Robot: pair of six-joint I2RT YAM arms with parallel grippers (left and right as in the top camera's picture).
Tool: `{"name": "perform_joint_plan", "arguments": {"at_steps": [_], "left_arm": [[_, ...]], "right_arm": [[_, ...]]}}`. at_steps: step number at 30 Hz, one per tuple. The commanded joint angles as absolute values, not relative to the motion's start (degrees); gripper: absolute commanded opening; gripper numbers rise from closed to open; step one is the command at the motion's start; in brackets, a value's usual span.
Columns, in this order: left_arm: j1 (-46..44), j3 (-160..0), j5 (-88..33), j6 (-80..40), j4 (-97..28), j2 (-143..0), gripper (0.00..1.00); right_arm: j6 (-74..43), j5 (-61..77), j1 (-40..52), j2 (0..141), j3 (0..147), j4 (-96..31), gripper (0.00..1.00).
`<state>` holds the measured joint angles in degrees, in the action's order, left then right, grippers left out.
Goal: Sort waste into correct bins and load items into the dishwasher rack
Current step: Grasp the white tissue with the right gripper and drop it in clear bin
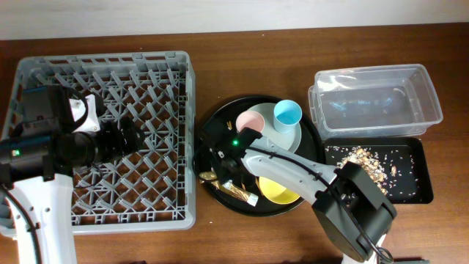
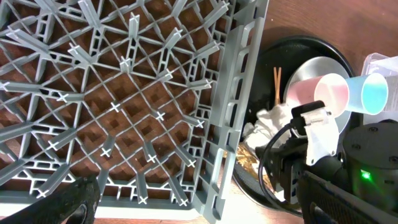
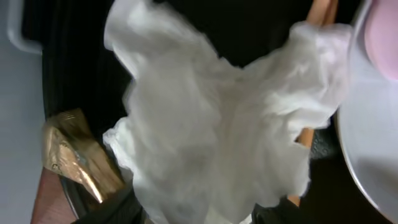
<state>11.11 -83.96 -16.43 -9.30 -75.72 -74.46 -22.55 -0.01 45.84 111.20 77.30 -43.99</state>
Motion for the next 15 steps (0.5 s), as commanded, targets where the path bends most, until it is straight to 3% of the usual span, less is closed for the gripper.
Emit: {"name": "perform_joint_plan", "arguments": {"at_steps": [1,2,3,8,11,15], "left_arm": [[11.42,-84.53,-16.03,-9.78,-75.77,-73.54,0.99],[11.42,-84.53,-16.03,-9.78,-75.77,-73.54,0.99],[11.42,-84.53,-16.01,-9.78,-75.77,-73.54,0.99],[11.42,-84.53,-16.03,-9.78,-75.75,-73.54,0.99],[11.42,-84.53,-16.03,-9.78,-75.75,-73.54,0.99],[11.42,-84.53,-16.01,-9.78,-75.77,-73.54,0.99]], "right_arm": [[-23.05,-0.71,46.17,111.33,75.53,-43.00,0.35],[-23.03,-0.71,46.17,111.33,75.55,-43.00,0.16],[-23.03,-0.64,46.11,111.11,75.64,-43.11,0.04],[-22.81,-5.10,39.09,95.35,85.65,-52.45,0.04],[-22.76,-6.72,18.22,92.27,85.62,-53.93,0.04],[-22.79,-6.66,-2.87,94.72,85.17,-49.23,0.04]]}}
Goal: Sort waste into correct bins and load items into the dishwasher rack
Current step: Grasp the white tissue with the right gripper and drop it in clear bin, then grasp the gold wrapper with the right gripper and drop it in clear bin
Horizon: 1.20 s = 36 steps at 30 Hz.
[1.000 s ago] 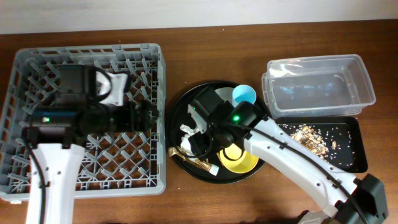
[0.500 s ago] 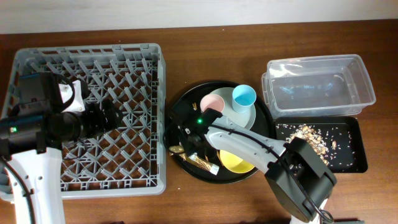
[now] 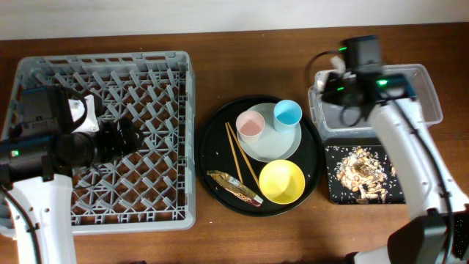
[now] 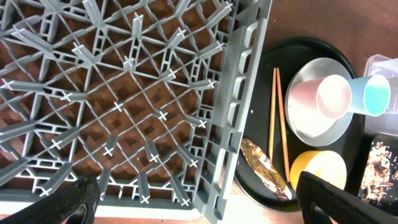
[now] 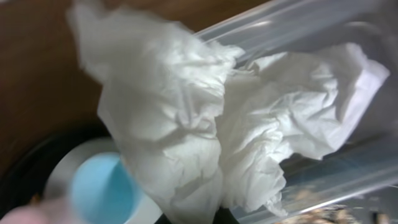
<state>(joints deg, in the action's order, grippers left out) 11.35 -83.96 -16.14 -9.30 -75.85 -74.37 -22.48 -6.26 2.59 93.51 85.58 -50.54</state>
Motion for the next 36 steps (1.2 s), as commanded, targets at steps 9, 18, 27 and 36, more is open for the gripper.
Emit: {"name": "perform_joint_plan", "arguments": {"at_steps": [9,18,27,36], "left_arm": [[11.42,-84.53,-16.01,-9.78,-75.77,-73.54,0.99],[11.42,-84.53,-16.03,-9.78,-75.75,-73.54,0.99],[11.42,-84.53,-16.03,-9.78,-75.75,-73.54,0.99],[11.42,-84.53,-16.03,-9.78,-75.75,-73.54,0.99]], "right_arm": [[-2.44,33.30,-5.58,91.90,92.27,-63.02,0.89],[3.86,12.58,40.16,91.05,75.22,-61.60,0.53],[3.84,6.59,49.87,99.20,62.26,-36.36,0.59],[3.84,2.02,49.87,104.95,62.24,-33.56,0.43]]}}
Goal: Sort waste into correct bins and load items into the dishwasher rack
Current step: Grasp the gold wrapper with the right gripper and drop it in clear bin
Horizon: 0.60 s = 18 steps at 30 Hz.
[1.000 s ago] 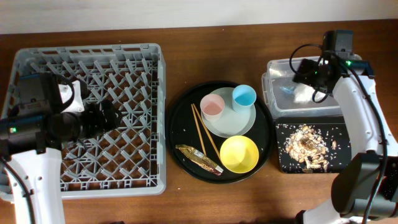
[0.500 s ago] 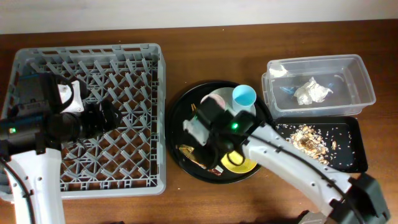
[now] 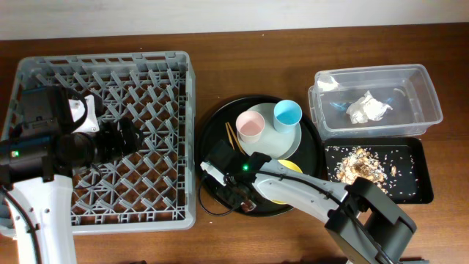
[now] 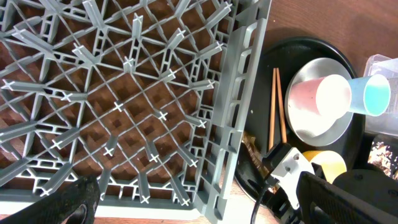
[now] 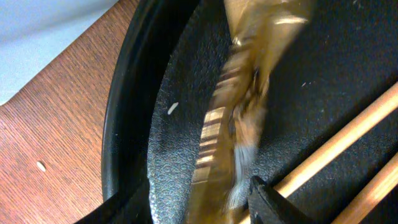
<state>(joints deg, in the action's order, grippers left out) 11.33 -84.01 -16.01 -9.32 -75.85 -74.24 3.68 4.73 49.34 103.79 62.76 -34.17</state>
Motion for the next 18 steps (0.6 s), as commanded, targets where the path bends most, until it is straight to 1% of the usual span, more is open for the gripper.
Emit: {"name": "perform_joint_plan", "arguments": {"at_steps": [1,2,3,4,6,7,8,9,10,12,13,15,16,17,18], "left_arm": [[11.42,-84.53,-16.01,-9.78,-75.75,-73.54,0.99],[11.42,-84.53,-16.03,-9.78,-75.75,-73.54,0.99],[11.42,-84.53,-16.03,-9.78,-75.75,-73.54,0.99],[11.42,-84.53,-16.03,-9.78,-75.75,-73.54,0.99],[11.42,-84.53,-16.03,-9.78,-75.75,-73.54,0.99],[11.42,-84.53,-16.03,-9.78,-75.75,-73.54,0.99],[11.42,-84.53,-16.03,-9.78,-75.75,-73.54,0.99],[11.42,-84.53,-16.03,-9.78,-75.77,-73.54,0.99],[11.42,-84.53,-16.01,-9.78,-75.75,-73.54,0.99],[11.42,-84.53,-16.03,-9.78,-75.75,-73.54,0.99],[11.42,-84.53,-16.03,-9.78,-75.75,-73.54,0.99],[11.42,-84.53,-16.03,-9.78,-75.75,-73.54,0.99],[11.42,-84.53,-16.03,-9.78,-75.77,-73.54,0.99],[11.42,-84.53,-16.03,-9.78,-75.75,-73.54,0.99],[11.42,-84.53,-16.03,-9.78,-75.75,-73.54,0.99]], "right_arm": [[3.84,1.85,49.84,105.47,62.24,-33.17,0.39],[3.84,1.85,49.87,105.62,62.26,-33.17,0.28],[3.81,1.87,49.87,105.56,62.76,-33.54,0.13],[3.81,1.87,49.87,105.12,64.53,-35.48,0.04],[3.60,0.64,49.71,101.45,73.80,-42.76,0.04],[1.87,-4.99,47.88,99.18,80.82,-45.47,0.04],[-0.97,-9.45,45.08,98.41,83.64,-46.57,0.04],[-3.99,-11.40,39.05,98.17,85.25,-46.70,0.04],[-5.76,-11.35,35.46,98.17,85.43,-46.41,0.04],[-11.31,-10.72,21.63,98.17,85.43,-44.29,0.04],[-12.29,-9.41,13.98,98.30,85.41,-42.57,0.04],[-15.55,-8.01,2.85,99.59,85.41,-40.86,0.04],[-15.53,-3.81,-1.48,100.97,85.41,-40.01,0.04],[-15.53,-2.39,-4.36,102.63,85.41,-39.66,0.04],[-15.53,-2.31,-6.13,104.18,85.41,-39.07,0.10]]}}
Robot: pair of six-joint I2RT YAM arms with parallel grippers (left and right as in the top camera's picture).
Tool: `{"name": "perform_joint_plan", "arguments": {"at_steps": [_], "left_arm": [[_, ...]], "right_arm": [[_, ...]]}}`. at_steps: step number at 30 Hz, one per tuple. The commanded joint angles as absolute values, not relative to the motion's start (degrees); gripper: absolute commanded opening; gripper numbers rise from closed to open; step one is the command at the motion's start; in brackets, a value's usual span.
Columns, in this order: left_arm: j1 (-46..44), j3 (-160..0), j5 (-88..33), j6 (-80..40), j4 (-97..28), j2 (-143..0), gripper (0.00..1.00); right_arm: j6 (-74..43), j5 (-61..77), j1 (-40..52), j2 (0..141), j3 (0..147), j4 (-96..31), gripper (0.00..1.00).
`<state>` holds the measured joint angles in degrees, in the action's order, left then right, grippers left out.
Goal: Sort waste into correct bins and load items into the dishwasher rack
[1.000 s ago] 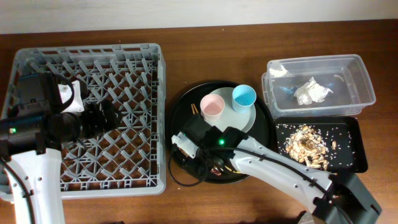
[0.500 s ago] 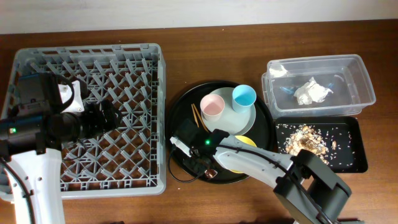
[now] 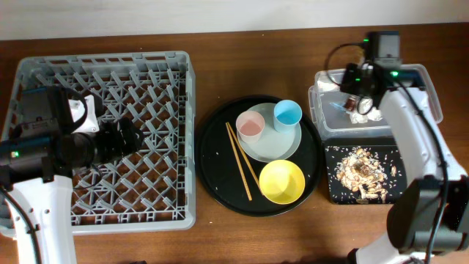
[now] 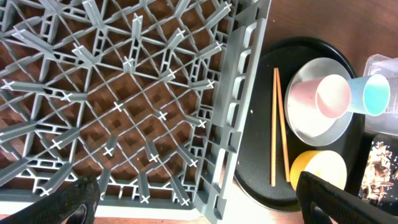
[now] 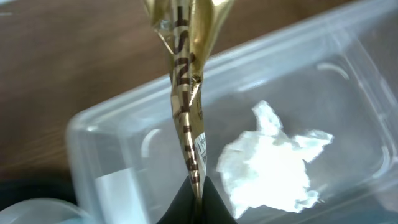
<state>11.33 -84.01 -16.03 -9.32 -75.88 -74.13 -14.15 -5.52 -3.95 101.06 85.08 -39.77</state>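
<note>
My right gripper [image 5: 196,193] is shut on a gold foil wrapper [image 5: 186,81] and holds it above the clear plastic bin [image 3: 375,99], where a crumpled white tissue [image 5: 267,162] lies. On the black round tray [image 3: 220,183] sit a grey plate [image 3: 282,143] with a pink cup [image 3: 250,125] and a blue cup [image 3: 287,114], a yellow bowl [image 3: 282,181] and a pair of wooden chopsticks [image 3: 239,161]. The grey dishwasher rack [image 3: 110,139] stands at the left. My left gripper [image 4: 198,214] hovers open over the rack's right edge.
A black rectangular tray [image 3: 363,172] with food scraps lies in front of the clear bin. The tabletop is brown wood [image 3: 249,59]. The left arm's body [image 3: 44,139] covers part of the rack.
My right gripper was down on the gold wrapper in the black round tray. Now it holds that wrapper over the clear bin. The left arm has not moved.
My right gripper first held a white tissue on the round tray, then carried it over the clear bin. The tissue then lay in the bin while the gripper was at the gold wrapper on the tray. Now the wrapper hangs from it above the bin.
</note>
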Motion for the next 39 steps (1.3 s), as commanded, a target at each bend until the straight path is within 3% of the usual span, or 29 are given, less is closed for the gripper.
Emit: {"name": "perform_joint_plan", "arguments": {"at_steps": [1,2,6,7,9,10,11,13,16,19,21,22,24,25,29,39], "left_arm": [[11.42,-84.53,-16.01,-9.78,-75.75,-73.54,0.99],[11.42,-84.53,-16.03,-9.78,-75.75,-73.54,0.99],[11.42,-84.53,-16.03,-9.78,-75.77,-73.54,0.99],[11.42,-84.53,-16.03,-9.78,-75.77,-73.54,0.99],[11.42,-84.53,-16.03,-9.78,-75.75,-73.54,0.99],[11.42,-84.53,-16.03,-9.78,-75.77,-73.54,0.99],[11.42,-84.53,-16.03,-9.78,-75.77,-73.54,0.99],[11.42,-84.53,-16.03,-9.78,-75.75,-73.54,0.99],[11.42,-84.53,-16.03,-9.78,-75.75,-73.54,0.99],[11.42,-84.53,-16.03,-9.78,-75.77,-73.54,0.99],[11.42,-84.53,-16.03,-9.78,-75.77,-73.54,0.99],[11.42,-84.53,-16.03,-9.78,-75.77,-73.54,0.99],[11.42,-84.53,-16.03,-9.78,-75.75,-73.54,0.99],[11.42,-84.53,-16.01,-9.78,-75.75,-73.54,0.99],[11.42,-84.53,-16.03,-9.78,-75.75,-73.54,0.99],[11.42,-84.53,-16.01,-9.78,-75.75,-73.54,0.99]], "right_arm": [[-15.46,-2.33,-7.27,105.65,85.41,-38.52,0.53],[-15.29,-2.33,-8.05,106.15,85.41,-38.52,0.92],[-12.29,3.01,-4.95,96.42,91.81,-47.68,0.94],[-12.27,12.60,-1.37,91.88,93.82,-51.09,0.99],[-12.32,30.02,4.51,87.55,93.91,-51.77,0.99],[-15.03,32.45,9.04,87.44,93.91,-51.90,0.62],[-23.53,24.91,17.93,88.88,93.23,-51.59,0.34],[-32.58,4.16,33.95,94.61,93.14,-48.88,0.36],[-39.57,-11.60,48.93,108.51,93.14,-39.90,0.36],[-39.55,-10.92,50.83,116.11,93.14,-30.17,0.39],[-39.57,-11.22,51.03,119.39,93.14,-29.06,0.36],[-39.57,-11.25,50.98,120.33,93.14,-28.93,0.31],[-41.15,-10.96,51.09,120.42,93.14,-28.45,0.07],[-43.22,-9.96,51.16,120.42,93.14,-28.64,0.05],[-48.58,-7.94,52.66,120.42,93.14,-27.55,0.04],[-48.53,-6.20,54.19,120.44,93.14,-22.20,0.04]]}}
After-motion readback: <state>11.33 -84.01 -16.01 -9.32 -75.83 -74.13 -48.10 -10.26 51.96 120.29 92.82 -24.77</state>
